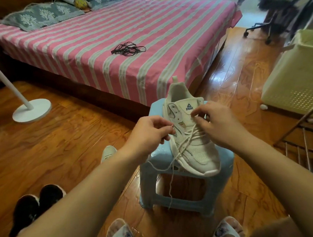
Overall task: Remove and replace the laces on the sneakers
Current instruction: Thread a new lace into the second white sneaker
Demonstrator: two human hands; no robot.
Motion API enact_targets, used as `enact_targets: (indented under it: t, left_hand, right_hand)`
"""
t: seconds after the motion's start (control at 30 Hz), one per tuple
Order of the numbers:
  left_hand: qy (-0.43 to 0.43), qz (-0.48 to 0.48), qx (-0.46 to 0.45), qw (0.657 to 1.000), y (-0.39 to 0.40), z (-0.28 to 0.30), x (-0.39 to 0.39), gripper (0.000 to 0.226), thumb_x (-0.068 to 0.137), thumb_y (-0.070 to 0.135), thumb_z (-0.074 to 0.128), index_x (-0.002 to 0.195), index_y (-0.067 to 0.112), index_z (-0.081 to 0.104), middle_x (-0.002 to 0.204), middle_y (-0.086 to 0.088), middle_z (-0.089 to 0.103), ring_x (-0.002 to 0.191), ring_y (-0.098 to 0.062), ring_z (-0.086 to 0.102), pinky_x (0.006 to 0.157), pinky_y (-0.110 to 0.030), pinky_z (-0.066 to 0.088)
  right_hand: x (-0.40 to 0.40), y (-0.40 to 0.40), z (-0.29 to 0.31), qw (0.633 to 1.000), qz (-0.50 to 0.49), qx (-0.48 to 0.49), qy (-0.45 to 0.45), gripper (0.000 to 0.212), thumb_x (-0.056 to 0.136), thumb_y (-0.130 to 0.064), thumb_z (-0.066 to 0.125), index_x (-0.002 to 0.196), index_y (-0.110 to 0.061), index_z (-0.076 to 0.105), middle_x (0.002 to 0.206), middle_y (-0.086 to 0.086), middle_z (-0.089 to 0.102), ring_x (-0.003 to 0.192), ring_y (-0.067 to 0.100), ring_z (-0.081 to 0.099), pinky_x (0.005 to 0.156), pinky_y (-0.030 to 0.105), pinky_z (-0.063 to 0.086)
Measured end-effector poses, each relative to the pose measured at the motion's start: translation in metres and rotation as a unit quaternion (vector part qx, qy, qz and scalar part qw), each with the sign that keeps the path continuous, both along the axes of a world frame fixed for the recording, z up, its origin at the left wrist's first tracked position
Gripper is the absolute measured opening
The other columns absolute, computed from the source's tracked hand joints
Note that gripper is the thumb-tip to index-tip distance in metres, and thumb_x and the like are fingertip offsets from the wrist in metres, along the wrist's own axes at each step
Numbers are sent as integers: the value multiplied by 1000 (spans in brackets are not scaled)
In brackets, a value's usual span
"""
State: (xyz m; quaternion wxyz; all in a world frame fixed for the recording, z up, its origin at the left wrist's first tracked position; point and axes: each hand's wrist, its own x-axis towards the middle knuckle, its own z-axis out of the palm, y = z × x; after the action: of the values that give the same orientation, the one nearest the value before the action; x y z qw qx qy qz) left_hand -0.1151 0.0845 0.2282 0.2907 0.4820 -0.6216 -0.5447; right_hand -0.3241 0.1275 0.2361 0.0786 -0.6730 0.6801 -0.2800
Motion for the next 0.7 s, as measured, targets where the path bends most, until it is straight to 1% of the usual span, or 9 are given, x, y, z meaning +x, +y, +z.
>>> enact_targets:
  t: [0.07,0.17,0.23,0.3,0.37,0.43,0.5,0.6,0.7]
  left_hand:
    - [-16,21,-54,998,1,-4,-10,9,94,8,71,93,14,77,73,-1,73,63,-10,63,59,-25,54]
    - [-50,63,-120,989,-4,-10,-20,8,91,14,77,87,22,77,72,4,73,65,-11,69,69,-36,62]
    - [-65,86,-143,984,-8,-12,-24,9,87,17,81,83,22,74,71,3,73,65,-14,72,72,-39,63]
    - [-66,90,-141,984,-12,-12,-27,9,86,16,81,81,19,75,67,2,72,63,-16,72,71,-40,63]
    - [-57,87,-128,986,-13,-12,-29,9,87,12,79,81,17,76,67,0,72,62,-17,71,69,-38,62]
    - [-47,82,-121,988,-14,-13,-30,9,88,10,78,80,14,76,67,-5,72,63,-21,71,69,-38,62]
    - [-51,83,-127,987,-14,-13,-32,12,88,9,77,78,14,76,66,-7,73,63,-24,71,70,-39,63]
    - [-64,84,-136,985,-13,-13,-35,13,89,10,77,78,17,76,66,-2,73,59,-17,71,64,-31,62]
    - [-45,79,-125,988,-14,-12,-35,15,90,6,76,78,16,75,65,-2,72,55,-13,69,61,-28,60]
  right_hand:
    - [1,-2,1,1000,10,-20,-2,15,94,-22,68,107,-21,76,89,-11,54,78,-6,48,69,10,37]
    - [5,-3,-2,999,20,-39,16,17,93,-22,70,108,-20,77,89,-8,52,77,1,44,72,15,38]
    - [9,-5,-7,997,17,-64,27,17,91,-22,72,107,-21,79,88,-10,48,85,6,42,76,22,38]
    - [12,-9,-11,997,5,-77,18,16,89,-24,74,104,-23,80,85,-10,45,88,10,43,76,27,37]
    - [14,-13,-13,997,-2,-74,9,16,88,-25,75,103,-23,80,84,-6,47,86,14,46,75,31,41]
    - [16,-17,-14,998,-7,-58,6,16,88,-25,74,103,-26,80,85,-2,48,87,20,50,78,36,46]
    - [17,-19,-14,999,-11,-45,-11,16,87,-26,74,101,-30,80,86,-5,46,91,22,52,81,37,47]
    - [18,-21,-15,999,-16,-28,-33,15,84,-28,77,97,-35,80,82,-14,40,93,19,51,84,36,46]
    - [21,-22,-16,999,-21,-24,-44,16,80,-31,81,94,-38,79,81,-17,38,92,18,51,85,43,48]
